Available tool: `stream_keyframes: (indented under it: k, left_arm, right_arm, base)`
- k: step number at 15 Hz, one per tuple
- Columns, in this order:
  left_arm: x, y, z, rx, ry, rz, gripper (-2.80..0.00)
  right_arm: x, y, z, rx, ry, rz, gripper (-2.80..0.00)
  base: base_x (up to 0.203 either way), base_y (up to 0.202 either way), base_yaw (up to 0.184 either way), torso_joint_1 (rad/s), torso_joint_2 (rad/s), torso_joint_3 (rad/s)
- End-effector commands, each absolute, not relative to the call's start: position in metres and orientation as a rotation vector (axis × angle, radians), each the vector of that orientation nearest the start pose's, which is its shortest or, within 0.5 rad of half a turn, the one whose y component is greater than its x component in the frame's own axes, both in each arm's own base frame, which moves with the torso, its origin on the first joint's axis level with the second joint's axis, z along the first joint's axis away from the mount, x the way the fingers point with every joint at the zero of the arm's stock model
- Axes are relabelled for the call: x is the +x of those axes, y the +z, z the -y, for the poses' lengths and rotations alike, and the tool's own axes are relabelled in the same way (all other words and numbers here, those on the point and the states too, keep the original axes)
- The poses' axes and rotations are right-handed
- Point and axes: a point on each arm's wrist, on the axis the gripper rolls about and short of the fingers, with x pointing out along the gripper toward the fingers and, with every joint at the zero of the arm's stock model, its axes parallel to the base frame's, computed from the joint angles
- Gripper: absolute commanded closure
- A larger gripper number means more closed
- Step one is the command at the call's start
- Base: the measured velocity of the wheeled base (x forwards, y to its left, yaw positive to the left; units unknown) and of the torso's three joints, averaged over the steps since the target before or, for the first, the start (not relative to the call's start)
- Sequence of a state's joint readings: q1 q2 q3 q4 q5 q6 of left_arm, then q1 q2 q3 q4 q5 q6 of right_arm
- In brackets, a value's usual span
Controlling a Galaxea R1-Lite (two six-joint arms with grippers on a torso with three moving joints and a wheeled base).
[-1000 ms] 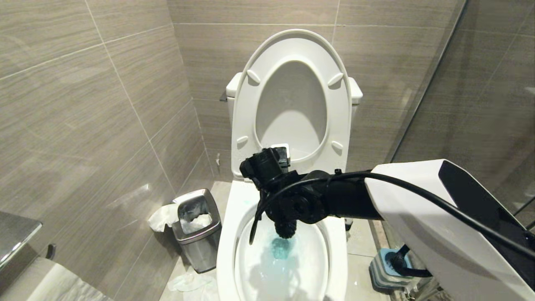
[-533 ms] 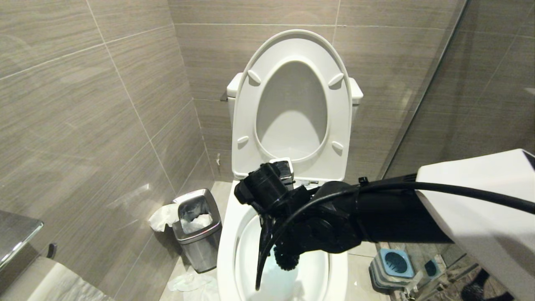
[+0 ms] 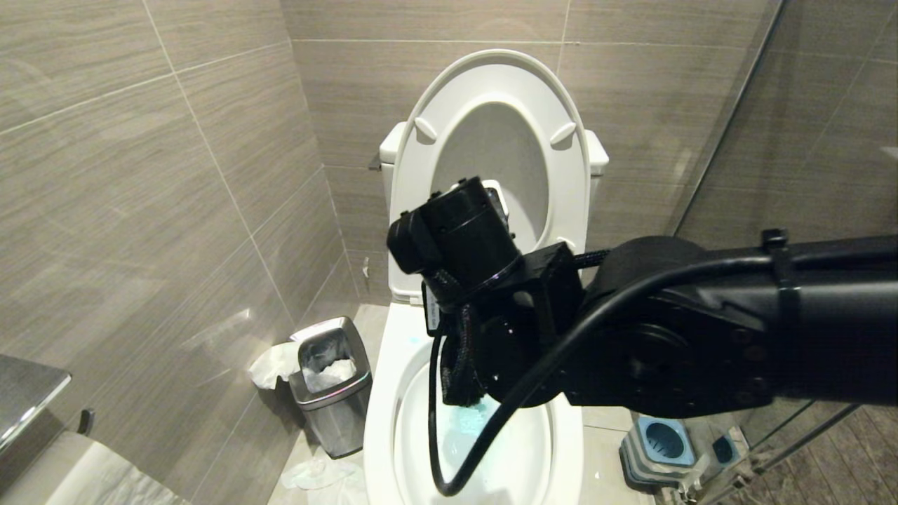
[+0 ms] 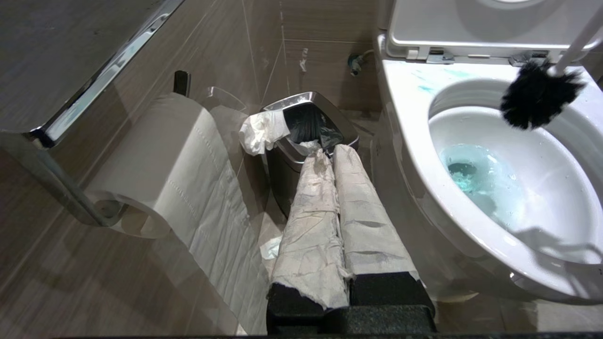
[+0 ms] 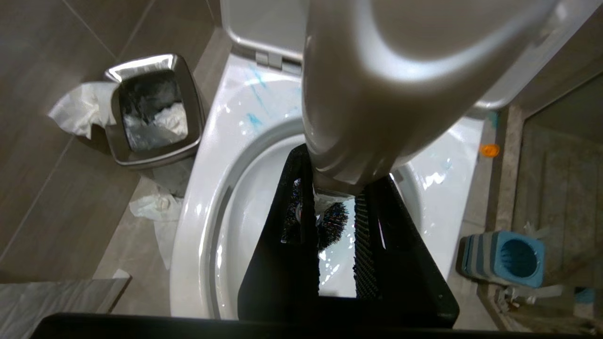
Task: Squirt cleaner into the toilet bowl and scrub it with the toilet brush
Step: Scrub the toilet bowl
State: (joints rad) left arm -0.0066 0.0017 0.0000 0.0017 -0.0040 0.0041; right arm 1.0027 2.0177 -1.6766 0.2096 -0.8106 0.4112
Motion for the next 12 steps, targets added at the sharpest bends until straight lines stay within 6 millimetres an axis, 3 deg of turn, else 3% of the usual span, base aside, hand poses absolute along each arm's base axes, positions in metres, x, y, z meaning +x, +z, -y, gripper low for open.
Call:
stream_keyframes:
  k: [1, 5, 6, 10, 11, 12]
  left_arm:
    - [-0.023, 0.075, 0.0, 0.003, -0.009, -0.003, 0.0]
    - [-0.023, 0.075, 0.0, 0.005, -0.011, -0.003, 0.0]
    - [-0.023, 0.075, 0.0, 0.005, -0.011, -0.003, 0.0]
    - [-0.023, 0.075, 0.0, 0.004, -0.01, -0.003, 0.0]
    - [-0.023, 0.075, 0.0, 0.004, -0.011, -0.003, 0.0]
    - [-0.023, 0.075, 0.0, 0.005, -0.011, -0.003, 0.0]
  right_arm:
    - [0.223, 0.25, -0.318, -0.004, 0.118, -0.346, 0.0]
    - [0.238, 0.189, -0.342, -0.054, 0.106, -0.454, 0.0]
    - [0.24, 0.186, -0.345, -0.041, 0.109, -0.458, 0.0]
    - [0.234, 0.227, -0.333, 0.024, 0.128, -0.393, 0.0]
    - [0.234, 0.225, -0.331, 0.025, 0.125, -0.401, 0.0]
    - [0.234, 0.209, -0.331, 0.021, 0.106, -0.434, 0.0]
  base:
    - [0.0, 0.0, 0.0, 0.0, 0.0, 0.0]
    - [0.0, 0.0, 0.0, 0.0, 0.0, 0.0]
    - [0.0, 0.0, 0.0, 0.0, 0.0, 0.0]
    - [0.0, 0.0, 0.0, 0.0, 0.0, 0.0]
    - [0.0, 0.0, 0.0, 0.0, 0.0, 0.0]
    - [0.0, 0.0, 0.0, 0.0, 0.0, 0.0]
